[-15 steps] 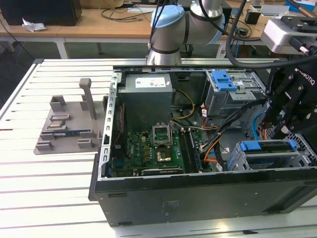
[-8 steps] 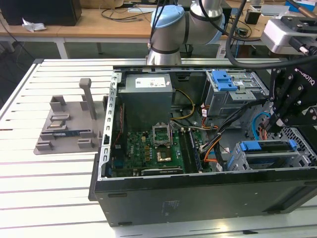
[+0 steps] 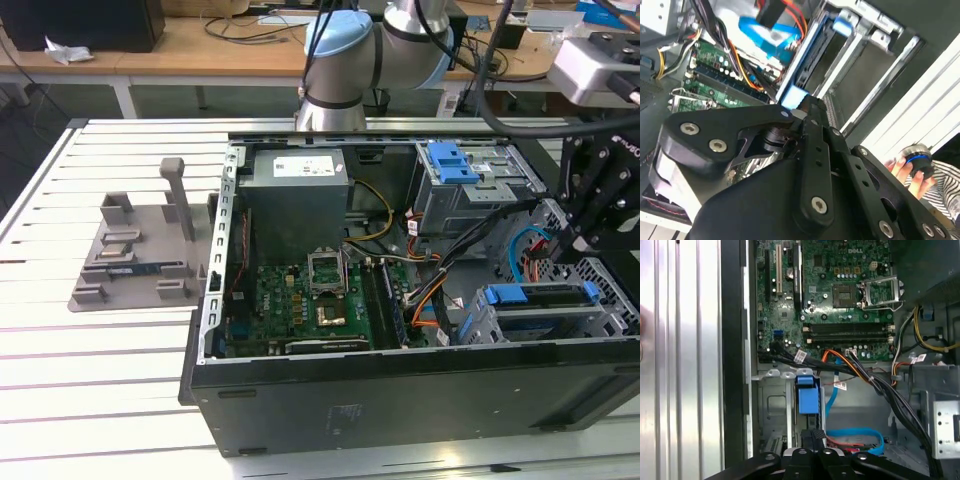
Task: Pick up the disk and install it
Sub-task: 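Insert the disk into the insertion slot, then insert the first disk wire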
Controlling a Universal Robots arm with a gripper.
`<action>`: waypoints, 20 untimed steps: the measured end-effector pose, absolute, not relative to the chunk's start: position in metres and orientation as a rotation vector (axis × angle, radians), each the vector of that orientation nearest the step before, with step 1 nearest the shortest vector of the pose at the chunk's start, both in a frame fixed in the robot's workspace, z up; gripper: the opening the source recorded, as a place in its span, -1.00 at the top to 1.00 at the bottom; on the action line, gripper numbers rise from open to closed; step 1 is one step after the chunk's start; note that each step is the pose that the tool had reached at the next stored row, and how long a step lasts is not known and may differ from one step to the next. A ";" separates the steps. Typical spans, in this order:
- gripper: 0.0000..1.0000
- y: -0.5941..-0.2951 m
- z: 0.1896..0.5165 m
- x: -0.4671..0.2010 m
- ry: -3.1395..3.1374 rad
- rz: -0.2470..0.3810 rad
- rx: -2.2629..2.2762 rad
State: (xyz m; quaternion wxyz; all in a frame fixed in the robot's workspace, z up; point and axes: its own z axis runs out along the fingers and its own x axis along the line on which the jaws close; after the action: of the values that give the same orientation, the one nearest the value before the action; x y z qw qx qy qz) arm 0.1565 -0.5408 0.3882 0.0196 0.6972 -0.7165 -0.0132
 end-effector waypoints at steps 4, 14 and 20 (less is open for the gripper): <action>0.79 -0.538 0.381 0.178 -2.219 -0.046 2.162; 0.79 -0.532 0.376 0.190 -2.219 -0.046 2.162; 0.79 -0.532 0.376 0.190 -2.219 -0.046 2.162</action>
State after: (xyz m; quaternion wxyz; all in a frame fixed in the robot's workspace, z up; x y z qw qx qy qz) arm 0.1901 -0.5317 0.3758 0.0216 0.6977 -0.7159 -0.0148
